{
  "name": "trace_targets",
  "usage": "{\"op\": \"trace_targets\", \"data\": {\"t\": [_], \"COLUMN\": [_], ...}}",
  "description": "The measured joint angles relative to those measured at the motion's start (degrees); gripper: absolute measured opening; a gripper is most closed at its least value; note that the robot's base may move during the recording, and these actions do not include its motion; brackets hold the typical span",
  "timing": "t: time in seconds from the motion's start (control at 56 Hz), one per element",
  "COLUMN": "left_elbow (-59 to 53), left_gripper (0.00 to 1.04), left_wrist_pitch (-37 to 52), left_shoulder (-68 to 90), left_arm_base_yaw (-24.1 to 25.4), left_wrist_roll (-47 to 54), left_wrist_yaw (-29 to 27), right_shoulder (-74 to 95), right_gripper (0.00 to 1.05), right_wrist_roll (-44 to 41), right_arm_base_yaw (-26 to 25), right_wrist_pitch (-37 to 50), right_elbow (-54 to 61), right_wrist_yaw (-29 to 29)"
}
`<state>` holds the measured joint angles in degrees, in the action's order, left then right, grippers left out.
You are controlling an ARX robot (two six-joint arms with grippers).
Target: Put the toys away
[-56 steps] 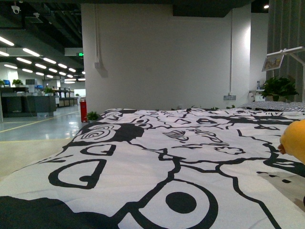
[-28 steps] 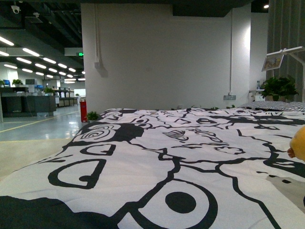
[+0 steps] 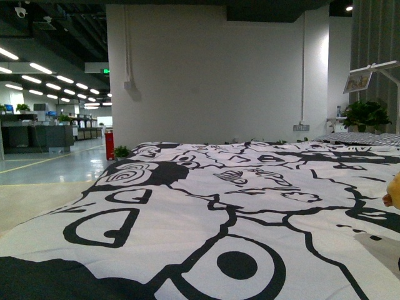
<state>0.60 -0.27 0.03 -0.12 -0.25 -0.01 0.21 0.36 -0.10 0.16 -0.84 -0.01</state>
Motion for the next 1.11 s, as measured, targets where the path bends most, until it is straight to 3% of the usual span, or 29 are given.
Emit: {"op": "trace_targets", "data": {"t": [1.108], "left_elbow": [0.0], "left_gripper": [0.98], "left_wrist_pitch": [0.0], "left_shoulder": [0.0], "left_arm_base_yaw": [0.0], "left_wrist_roll": [0.0], "left_wrist_yaw": [0.0], "right_shoulder": [0.0], "right_gripper": [0.07], "right_wrist_roll": [0.0], "right_arm_base_yaw": [0.0], "right_wrist_pitch": [-0.2], "right_elbow": [0.0], "right_wrist_yaw": [0.0]}}
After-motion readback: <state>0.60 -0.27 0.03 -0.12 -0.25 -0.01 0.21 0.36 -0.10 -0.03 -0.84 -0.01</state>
